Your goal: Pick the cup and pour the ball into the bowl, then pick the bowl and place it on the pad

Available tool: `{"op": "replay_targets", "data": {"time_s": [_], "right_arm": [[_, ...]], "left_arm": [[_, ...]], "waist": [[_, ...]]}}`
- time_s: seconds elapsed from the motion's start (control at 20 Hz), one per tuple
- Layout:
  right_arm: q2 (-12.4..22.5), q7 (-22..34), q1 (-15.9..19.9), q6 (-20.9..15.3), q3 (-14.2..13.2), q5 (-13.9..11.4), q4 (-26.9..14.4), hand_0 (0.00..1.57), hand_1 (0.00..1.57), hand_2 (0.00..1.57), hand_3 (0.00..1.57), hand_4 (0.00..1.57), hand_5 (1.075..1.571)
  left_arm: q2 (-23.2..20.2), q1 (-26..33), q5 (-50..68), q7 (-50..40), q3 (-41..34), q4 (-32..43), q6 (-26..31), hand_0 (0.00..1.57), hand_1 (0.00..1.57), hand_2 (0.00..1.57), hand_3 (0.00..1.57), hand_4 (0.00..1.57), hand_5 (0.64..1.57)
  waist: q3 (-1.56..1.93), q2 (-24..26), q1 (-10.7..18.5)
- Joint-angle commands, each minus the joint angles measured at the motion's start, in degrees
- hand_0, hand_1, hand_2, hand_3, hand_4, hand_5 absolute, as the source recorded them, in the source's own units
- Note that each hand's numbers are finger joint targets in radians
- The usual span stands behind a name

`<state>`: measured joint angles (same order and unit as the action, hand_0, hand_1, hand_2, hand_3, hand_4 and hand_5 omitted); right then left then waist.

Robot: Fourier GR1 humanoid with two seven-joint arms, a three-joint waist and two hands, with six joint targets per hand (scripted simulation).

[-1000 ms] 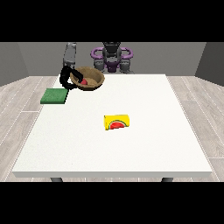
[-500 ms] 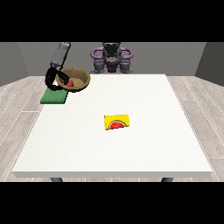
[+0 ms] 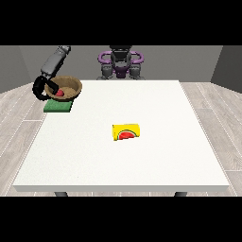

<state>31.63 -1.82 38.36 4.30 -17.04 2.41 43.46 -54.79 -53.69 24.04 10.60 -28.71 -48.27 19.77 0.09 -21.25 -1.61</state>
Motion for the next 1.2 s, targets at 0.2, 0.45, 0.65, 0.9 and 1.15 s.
{"op": "replay_targets", "data": {"time_s": [0.2, 0.45, 0.65, 0.9, 1.15], "right_arm": [[6.6, -11.3, 0.2, 3.1, -3.8, -0.3, -9.4, 1.57, 1.57, 1.57, 0.39, 1.30, 1.547], [9.0, -11.6, 2.4, 4.4, -4.2, -1.0, -14.5, 1.57, 1.57, 1.57, 0.58, 1.25, 1.559], [11.2, -9.9, 3.5, 6.6, -5.6, 0.6, -14.9, 1.57, 1.57, 1.57, 0.71, 1.26, 1.559], [7.3, -5.6, 4.2, 5.6, -1.7, -1.2, -10.3, 1.57, 1.57, 1.57, 1.20, 1.24, 1.570], [8.1, -7.3, 3.7, 6.2, -2.7, -1.3, -14.8, 1.57, 1.57, 1.57, 1.19, 1.19, 1.570]], "left_arm": [[-3.0, -2.3, 2.8, -4.0, -1.1, -6.5, -1.4, 0.00, 0.00, 0.00, 0.00, 0.13, 1.533], [-0.3, -1.4, 4.9, -8.7, 0.3, -12.2, -3.6, 0.00, 0.00, 0.00, 0.00, 0.00, 1.528], [-0.4, 1.1, 5.0, -6.2, -0.4, -10.4, -1.5, 0.00, 0.00, 0.00, 0.00, 0.00, 1.529], [-2.0, 0.4, 3.4, -1.8, -0.8, -2.0, 0.6, 0.00, 0.00, 0.00, 0.00, 0.00, 1.533], [0.7, 2.3, 3.8, -4.2, 1.0, -7.8, -1.5, 0.00, 0.00, 0.00, 0.00, 0.00, 1.526]], "waist": [[0.10, -5.8, 1.7], [0.06, -3.9, 2.5], [-0.04, -2.7, 3.3], [-0.14, -0.9, 0.5], [-0.01, -0.8, 3.2]]}}
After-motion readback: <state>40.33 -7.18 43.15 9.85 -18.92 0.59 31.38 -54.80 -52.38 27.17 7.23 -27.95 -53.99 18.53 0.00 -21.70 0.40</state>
